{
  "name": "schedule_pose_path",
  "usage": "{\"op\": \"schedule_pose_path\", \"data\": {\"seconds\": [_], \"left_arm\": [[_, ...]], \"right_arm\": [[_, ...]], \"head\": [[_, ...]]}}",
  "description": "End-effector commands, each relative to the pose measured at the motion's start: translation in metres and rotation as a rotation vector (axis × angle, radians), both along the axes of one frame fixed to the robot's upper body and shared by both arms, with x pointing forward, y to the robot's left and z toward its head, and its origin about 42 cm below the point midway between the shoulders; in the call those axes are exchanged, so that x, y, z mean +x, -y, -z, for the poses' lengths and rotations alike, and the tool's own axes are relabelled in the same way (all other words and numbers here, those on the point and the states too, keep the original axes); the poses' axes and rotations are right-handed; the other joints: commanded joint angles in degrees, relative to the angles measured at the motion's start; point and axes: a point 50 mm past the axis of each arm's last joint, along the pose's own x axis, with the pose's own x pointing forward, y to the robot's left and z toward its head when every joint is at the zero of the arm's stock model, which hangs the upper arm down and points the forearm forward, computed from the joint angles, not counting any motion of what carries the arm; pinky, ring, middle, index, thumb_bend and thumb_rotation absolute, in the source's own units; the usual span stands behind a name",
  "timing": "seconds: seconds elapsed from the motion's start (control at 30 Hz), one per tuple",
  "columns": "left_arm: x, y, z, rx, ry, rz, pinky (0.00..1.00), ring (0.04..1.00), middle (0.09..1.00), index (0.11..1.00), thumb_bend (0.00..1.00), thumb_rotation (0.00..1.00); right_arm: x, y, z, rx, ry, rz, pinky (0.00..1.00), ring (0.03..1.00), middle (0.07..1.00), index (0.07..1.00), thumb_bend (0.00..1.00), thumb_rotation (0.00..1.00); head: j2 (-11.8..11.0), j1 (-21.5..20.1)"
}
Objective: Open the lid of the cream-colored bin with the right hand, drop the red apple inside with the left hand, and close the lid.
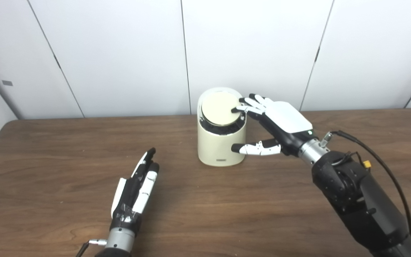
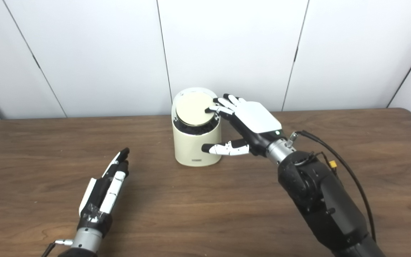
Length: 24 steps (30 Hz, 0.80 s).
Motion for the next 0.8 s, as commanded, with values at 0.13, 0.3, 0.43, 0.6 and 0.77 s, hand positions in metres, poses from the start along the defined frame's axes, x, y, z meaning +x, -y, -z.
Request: {"op": "schedule_pose_path", "data": {"seconds": [0.13,0.3,0.43,0.6,0.77], "left_arm": [[0.004,0.002,-0.023,0.006,0.077,0.002,0.97,0.991,1.0,0.98,0.61,0.84],[0.004,0.002,-0.025,0.006,0.071,0.005,0.97,0.997,1.0,0.983,0.59,0.84],[0.004,0.001,-0.025,0.009,0.075,0.002,0.97,0.992,0.999,0.978,0.59,0.84],[0.004,0.001,-0.025,0.008,0.07,0.004,0.98,0.996,1.0,0.979,0.58,0.83],[0.004,0.001,-0.026,0.002,0.074,0.005,0.98,0.993,0.996,0.976,0.59,0.82]], "right_arm": [[-0.007,-0.011,-0.016,-0.108,0.153,-0.066,1.0,1.0,0.956,0.833,0.53,0.83],[-0.01,-0.017,-0.014,-0.153,0.185,-0.084,1.0,1.0,0.961,0.824,0.52,0.78],[-0.01,-0.022,-0.011,-0.18,0.207,-0.092,1.0,1.0,0.953,0.82,0.52,0.75],[-0.011,-0.03,-0.009,-0.225,0.244,-0.109,1.0,1.0,0.951,0.821,0.5,0.75],[-0.011,-0.032,-0.011,-0.25,0.242,-0.099,1.0,1.0,0.96,0.824,0.5,0.79]], "head": [[0.7,0.1],[1.2,-0.1],[1.4,0.0],[1.9,0.0],[2.2,0.1]]}}
